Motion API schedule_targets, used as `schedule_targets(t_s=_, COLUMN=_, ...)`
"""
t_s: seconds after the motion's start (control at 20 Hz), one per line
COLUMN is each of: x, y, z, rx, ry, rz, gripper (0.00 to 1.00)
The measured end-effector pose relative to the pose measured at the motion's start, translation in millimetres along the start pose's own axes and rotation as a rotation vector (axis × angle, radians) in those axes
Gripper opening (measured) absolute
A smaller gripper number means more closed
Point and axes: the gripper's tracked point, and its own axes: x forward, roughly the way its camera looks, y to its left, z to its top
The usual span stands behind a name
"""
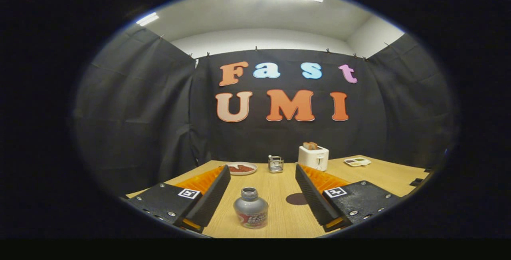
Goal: Take the bottle from table, then pour the juice into the cup, finally place the bottle on the coaster
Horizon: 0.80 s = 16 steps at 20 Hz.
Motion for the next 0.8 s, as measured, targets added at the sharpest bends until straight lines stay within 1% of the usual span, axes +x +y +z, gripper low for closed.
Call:
schedule_targets(t_s=0.25, x=5.6, y=6.1, z=-38.9, rx=-0.016, ry=0.074, rz=-0.003, gripper=0.97)
schedule_targets(t_s=0.35, x=7.7, y=9.9, z=-54.4, rx=-0.006, ry=0.091, rz=-0.011, gripper=0.97)
schedule_targets(t_s=0.4, x=8.0, y=15.1, z=-65.5, rx=-0.003, ry=0.11, rz=-0.003, gripper=0.97)
schedule_targets(t_s=0.8, x=12.1, y=29.9, z=-127.1, rx=-0.06, ry=0.226, rz=0.0, gripper=0.97)
